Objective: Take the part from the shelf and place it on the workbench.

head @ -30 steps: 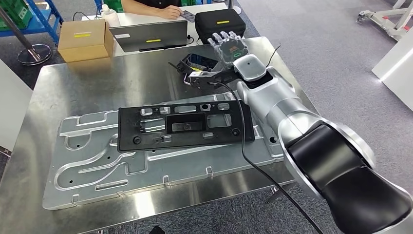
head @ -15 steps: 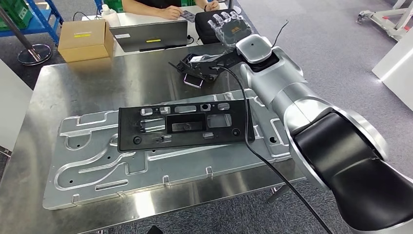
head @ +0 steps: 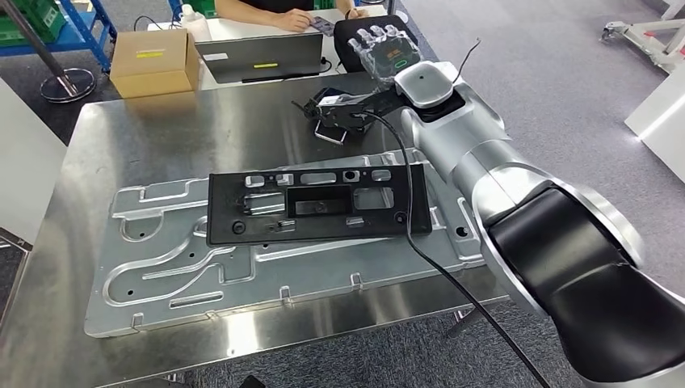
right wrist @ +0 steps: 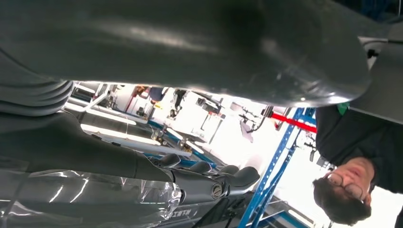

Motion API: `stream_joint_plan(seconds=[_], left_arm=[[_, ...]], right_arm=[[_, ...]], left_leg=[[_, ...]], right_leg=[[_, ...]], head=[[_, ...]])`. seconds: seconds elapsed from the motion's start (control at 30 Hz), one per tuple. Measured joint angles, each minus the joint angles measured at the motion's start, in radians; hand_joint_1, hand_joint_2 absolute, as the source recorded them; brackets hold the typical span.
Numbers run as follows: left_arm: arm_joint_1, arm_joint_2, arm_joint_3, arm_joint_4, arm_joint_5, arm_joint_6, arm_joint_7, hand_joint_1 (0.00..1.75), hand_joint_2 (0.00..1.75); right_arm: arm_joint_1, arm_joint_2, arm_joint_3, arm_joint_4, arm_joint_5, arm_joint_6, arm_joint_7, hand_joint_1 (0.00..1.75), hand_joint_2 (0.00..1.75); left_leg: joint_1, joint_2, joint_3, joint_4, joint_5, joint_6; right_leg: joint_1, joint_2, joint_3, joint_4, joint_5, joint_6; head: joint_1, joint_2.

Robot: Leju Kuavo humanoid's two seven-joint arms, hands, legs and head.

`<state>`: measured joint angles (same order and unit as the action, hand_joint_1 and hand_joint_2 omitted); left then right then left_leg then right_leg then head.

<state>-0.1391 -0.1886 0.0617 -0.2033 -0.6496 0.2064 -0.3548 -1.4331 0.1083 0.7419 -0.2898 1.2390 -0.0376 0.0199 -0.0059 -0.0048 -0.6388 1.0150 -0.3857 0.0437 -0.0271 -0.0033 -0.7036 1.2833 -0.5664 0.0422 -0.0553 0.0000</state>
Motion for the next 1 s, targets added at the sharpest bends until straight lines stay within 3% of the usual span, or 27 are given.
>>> stream_joint_plan(seconds=[0.07,0.13,0.2,0.27,0.3,0.37,0.43,0.47,0.5,0.53,0.6,0.63,0.67,0.73,0.8,0.87,0.93,0.97,1.0], left_arm=[[0.0,0.0,0.002,0.0,0.001,-0.003,0.0,0.0,0.0],[-0.001,0.0,0.004,0.0,0.001,-0.005,0.0,0.0,0.0],[-0.001,-0.001,0.005,0.0,0.0,-0.006,0.0,0.0,0.0],[0.0,-0.001,0.007,0.0,0.0,-0.007,0.0,0.0,0.0],[0.001,-0.001,0.008,0.0,0.0,-0.008,0.0,0.0,0.0],[0.001,0.0,0.011,0.0,0.0,-0.008,0.0,0.0,0.0],[0.001,0.0,0.013,0.0,0.0,-0.009,-0.001,0.0,0.0],[0.001,0.0,0.013,0.0,0.0,-0.01,-0.001,0.0,0.0],[0.001,0.0,0.013,0.0,-0.001,-0.011,-0.001,0.0,0.0],[0.001,0.0,0.013,0.0,-0.001,-0.012,-0.002,0.0,0.0],[0.0,0.0,0.014,0.0,-0.002,-0.013,-0.003,0.0,0.0],[-0.001,0.0,0.014,0.0,-0.003,-0.014,-0.004,0.0,0.0],[-0.001,0.0,0.014,0.0,-0.004,-0.014,-0.004,0.0,0.0],[0.0,-0.001,0.014,0.0,-0.004,-0.015,-0.005,0.0,0.0],[0.0,-0.001,0.014,0.0,-0.004,-0.015,-0.006,0.0,0.0],[-0.001,-0.003,0.014,0.0,-0.004,-0.016,-0.007,0.0,0.0],[-0.002,-0.004,0.014,0.0,-0.004,-0.016,-0.008,0.0,0.0],[-0.001,-0.004,0.014,0.0,-0.004,-0.016,-0.008,0.0,0.0],[-0.001,-0.004,0.014,0.0,-0.004,-0.016,-0.008,0.0,0.0]], right_arm=[[-0.001,0.0,0.0,0.0,0.0,0.001,0.0,0.0,0.0],[-0.004,0.0,0.0,0.0,0.0,0.002,0.0,0.0,0.0],[-0.005,0.0,0.0,0.0,0.0,0.003,-0.001,0.0,0.0],[-0.006,0.0,0.0,-0.001,0.0,0.006,-0.002,0.0,0.0],[-0.007,0.0,0.0,-0.001,0.001,0.007,-0.002,0.0,0.0],[-0.007,0.0,0.0,-0.001,0.001,0.009,-0.002,0.0,0.0],[-0.006,0.0,0.0,0.0,0.001,0.01,-0.003,0.0,0.0],[-0.005,0.0,0.0,0.0,0.001,0.01,-0.003,0.0,0.0],[-0.004,0.0,0.0,0.0,0.001,0.011,-0.004,0.0,0.0],[-0.004,0.0,0.0,0.0,0.001,0.011,-0.004,0.0,0.0],[-0.004,-0.001,0.0,0.0,0.001,0.01,-0.004,0.0,0.0],[-0.004,-0.002,0.0,0.0,0.001,0.01,-0.003,0.0,0.0],[-0.004,-0.002,0.0,0.0,0.002,0.01,-0.003,0.0,0.0],[-0.004,-0.004,0.0,0.0,0.002,0.01,-0.003,0.0,0.0],[-0.005,-0.01,0.0,0.0,0.003,0.01,-0.003,0.0,0.0],[-0.006,-0.017,0.0,0.001,0.003,0.011,-0.003,0.0,0.0],[-0.004,-0.019,0.0,0.002,0.003,0.013,-0.004,0.0,0.0],[-0.002,-0.02,0.0,0.003,0.003,0.015,-0.005,0.0,0.0],[0.0,-0.021,0.0,0.004,0.003,0.016,-0.005,0.0,0.0]], left_leg=[[0.0,-0.006,-0.006,0.007,0.002,-0.005],[-0.001,-0.01,-0.013,0.011,0.007,-0.015],[0.0,-0.013,-0.018,0.009,0.017,-0.029],[0.001,-0.016,-0.026,0.011,0.016,-0.043],[0.002,-0.016,-0.035,0.027,-0.004,-0.05],[0.007,-0.01,-0.065,0.122,-0.086,-0.062],[0.013,-0.005,-0.094,0.245,-0.16,-0.072],[0.015,-0.004,-0.094,0.278,-0.171,-0.076],[0.017,-0.003,-0.076,0.273,-0.161,-0.078],[0.019,-0.002,-0.04,0.232,-0.138,-0.079],[0.019,0.002,0.055,0.092,-0.107,-0.076],[0.016,0.003,0.087,0.042,-0.103,-0.07],[0.013,0.003,0.103,0.011,-0.105,-0.064],[0.007,0.0,0.098,0.007,-0.093,-0.049],[0.011,0.001,0.087,0.0,-0.072,-0.032],[0.014,0.003,0.065,-0.007,-0.047,-0.017],[0.01,0.003,0.032,-0.008,-0.022,-0.01],[0.008,0.002,0.015,-0.007,-0.009,-0.008],[0.005,0.001,-0.002,-0.007,0.004,-0.008]], right_leg=[[0.001,0.003,0.071,-0.127,0.057,-0.008],[0.007,0.007,0.121,-0.226,0.091,-0.017],[0.015,0.009,0.123,-0.243,0.1,-0.026],[0.01,0.002,0.116,-0.254,0.113,-0.041],[0.007,-0.001,0.111,-0.259,0.122,-0.05],[0.004,-0.007,0.095,-0.264,0.14,-0.061],[0.005,-0.009,0.074,-0.262,0.155,-0.062],[0.006,-0.009,0.063,-0.26,0.162,-0.06],[0.005,-0.01,0.052,-0.258,0.169,-0.058],[0.005,-0.011,0.041,-0.256,0.176,-0.056],[0.005,-0.012,0.026,-0.252,0.19,-0.047],[0.005,-0.013,0.022,-0.253,0.197,-0.042],[0.005,-0.014,0.02,-0.253,0.204,-0.036],[0.005,-0.016,0.019,-0.26,0.223,-0.022],[0.005,-0.012,0.01,-0.25,0.208,-0.011],[0.004,-0.005,-0.021,-0.166,0.126,-0.005],[0.005,-0.002,-0.059,-0.032,0.039,-0.002],[0.005,-0.001,-0.066,0.016,0.024,-0.002],[0.006,-0.001,-0.056,0.035,0.032,-0.004]], head=[[0.0,0.0],[0.0,0.0],[0.0,0.0],[0.0,0.0],[0.0,0.0],[0.0,0.0],[0.0,0.0],[0.0,0.0],[0.0,0.0],[0.0,0.0],[0.0,0.0],[0.0,0.0],[0.0,0.0],[0.0,0.0],[0.0,0.0],[0.0,0.0],[0.0,0.0],[0.0,0.0],[0.0,0.0]])
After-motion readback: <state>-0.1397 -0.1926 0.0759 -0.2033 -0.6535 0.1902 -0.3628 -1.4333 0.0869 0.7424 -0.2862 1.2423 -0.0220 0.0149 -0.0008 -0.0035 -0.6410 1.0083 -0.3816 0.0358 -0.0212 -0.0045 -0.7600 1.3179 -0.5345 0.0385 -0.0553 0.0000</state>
